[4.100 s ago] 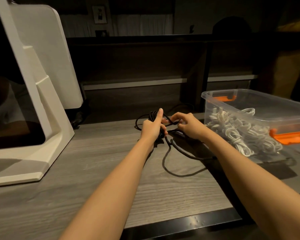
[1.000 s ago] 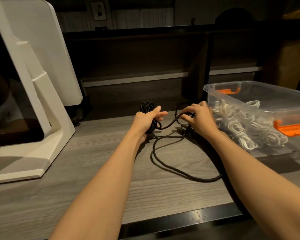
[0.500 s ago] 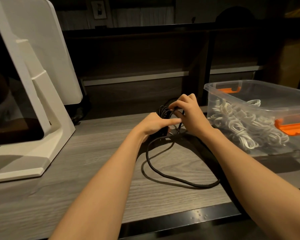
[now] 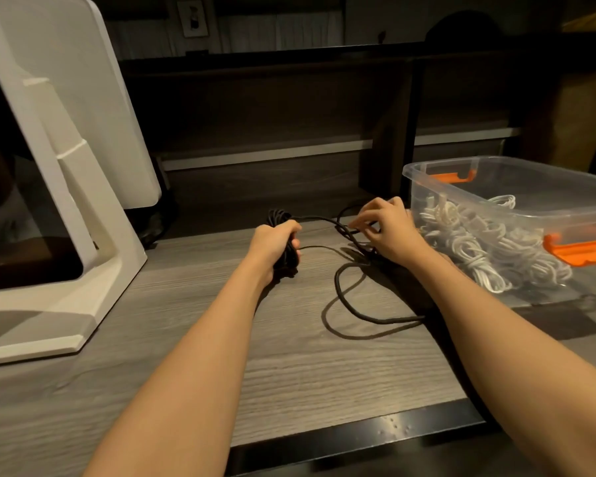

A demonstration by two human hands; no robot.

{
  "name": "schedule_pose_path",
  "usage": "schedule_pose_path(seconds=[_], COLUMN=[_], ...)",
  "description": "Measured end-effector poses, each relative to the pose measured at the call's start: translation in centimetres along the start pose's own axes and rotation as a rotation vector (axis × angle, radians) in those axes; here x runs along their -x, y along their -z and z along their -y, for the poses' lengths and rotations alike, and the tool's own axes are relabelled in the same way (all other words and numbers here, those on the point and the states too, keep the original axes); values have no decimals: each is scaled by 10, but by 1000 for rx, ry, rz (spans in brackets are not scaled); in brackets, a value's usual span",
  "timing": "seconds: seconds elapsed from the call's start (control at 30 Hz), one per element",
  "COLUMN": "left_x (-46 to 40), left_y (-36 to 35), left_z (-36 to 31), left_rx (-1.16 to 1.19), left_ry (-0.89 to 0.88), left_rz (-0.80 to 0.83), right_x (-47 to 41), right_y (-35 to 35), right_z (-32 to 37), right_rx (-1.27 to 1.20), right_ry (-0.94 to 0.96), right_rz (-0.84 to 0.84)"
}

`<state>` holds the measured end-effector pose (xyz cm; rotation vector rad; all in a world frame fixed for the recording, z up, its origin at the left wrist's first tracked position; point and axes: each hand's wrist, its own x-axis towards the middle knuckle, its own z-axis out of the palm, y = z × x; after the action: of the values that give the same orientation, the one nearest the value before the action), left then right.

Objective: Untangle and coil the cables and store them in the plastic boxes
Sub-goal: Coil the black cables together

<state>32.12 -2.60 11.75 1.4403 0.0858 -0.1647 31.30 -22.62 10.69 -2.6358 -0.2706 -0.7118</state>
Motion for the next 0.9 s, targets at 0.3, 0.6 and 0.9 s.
schedule_pose_path(seconds=[0.3,0.6,0.9], left_x=[4,9,15], left_y=[-5,-14,-10], left_z=[0,1,-1], left_rx=[-50,110,-35], left_ry=[19,-8,-86], left_rz=[135,234,375], right_x=[-2,-1,-1], right_y=[-4,-1,-2], right_z=[14,15,19], right_rx=[-102,-181,-152], right_ry=[-88,1,83], right_rz=[233,248,384])
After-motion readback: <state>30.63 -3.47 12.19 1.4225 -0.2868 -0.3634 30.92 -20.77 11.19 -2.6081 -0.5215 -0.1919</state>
